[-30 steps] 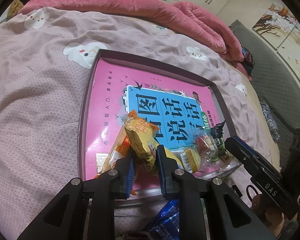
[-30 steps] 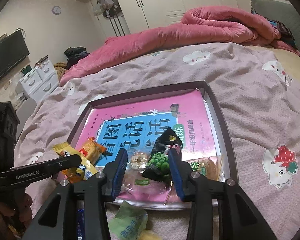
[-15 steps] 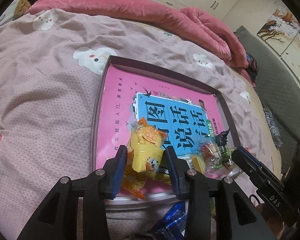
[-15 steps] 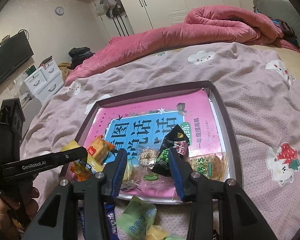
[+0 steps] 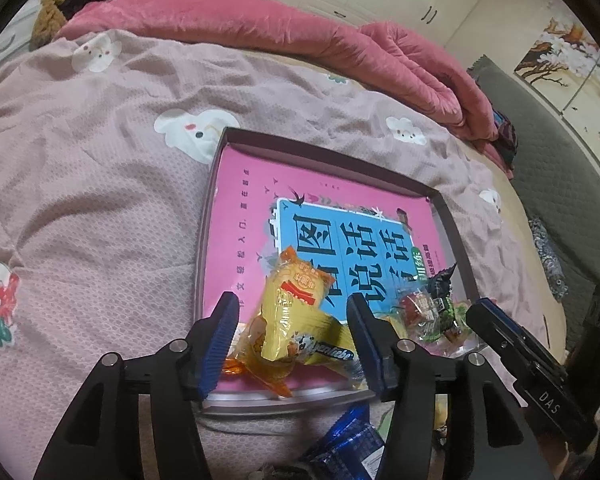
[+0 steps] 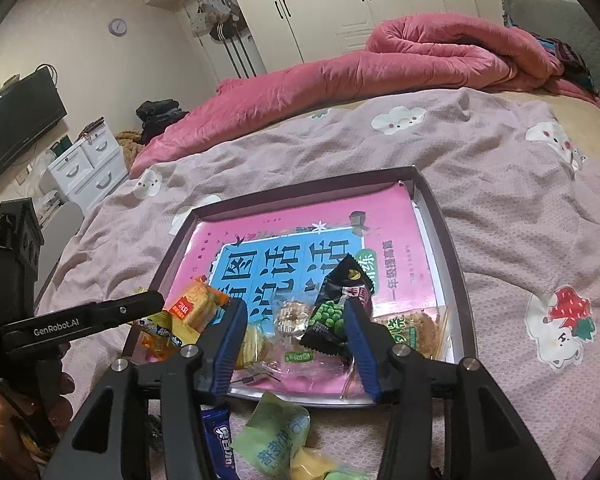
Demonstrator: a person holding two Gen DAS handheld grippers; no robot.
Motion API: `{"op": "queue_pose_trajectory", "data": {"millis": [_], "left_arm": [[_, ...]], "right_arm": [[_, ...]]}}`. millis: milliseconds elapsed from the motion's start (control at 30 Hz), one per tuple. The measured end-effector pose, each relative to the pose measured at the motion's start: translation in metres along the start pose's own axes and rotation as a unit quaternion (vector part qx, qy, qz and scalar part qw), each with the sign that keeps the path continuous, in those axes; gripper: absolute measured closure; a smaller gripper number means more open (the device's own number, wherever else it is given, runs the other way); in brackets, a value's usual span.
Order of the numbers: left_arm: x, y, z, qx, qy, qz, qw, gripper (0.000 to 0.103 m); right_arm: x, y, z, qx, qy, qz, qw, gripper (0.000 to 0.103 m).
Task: Organize snacks
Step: 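Lower both bags onto the workbook and open both grippers, then pull both grippers back from the tray toward the remaining snacks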
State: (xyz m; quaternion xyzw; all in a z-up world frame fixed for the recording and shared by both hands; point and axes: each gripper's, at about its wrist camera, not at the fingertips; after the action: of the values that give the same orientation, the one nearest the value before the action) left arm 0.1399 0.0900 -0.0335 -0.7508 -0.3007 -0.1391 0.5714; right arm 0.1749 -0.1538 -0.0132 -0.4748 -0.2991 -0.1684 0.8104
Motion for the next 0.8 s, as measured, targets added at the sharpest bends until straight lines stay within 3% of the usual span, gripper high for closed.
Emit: {"op": "queue_pose_trajectory", "data": {"millis": [800], "left_arm": [[0.006, -0.037, -0.02, 0.014, 0.027, -0.023, 0.9993, 0.027]], "right_arm": [[0.001, -0.022, 0.001, -0.011, -0.016, -0.034, 0.999, 0.041]]}}
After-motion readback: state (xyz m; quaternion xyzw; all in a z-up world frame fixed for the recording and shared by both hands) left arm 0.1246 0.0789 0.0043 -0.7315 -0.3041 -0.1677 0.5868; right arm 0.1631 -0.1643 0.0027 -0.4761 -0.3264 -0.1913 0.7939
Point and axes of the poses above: each gripper's, at about its wrist camera, not at the fingertips, and y roughly the way its jaws point, z to its left, x to its top, and after that the axes turned 7 degrees about y, right-handed
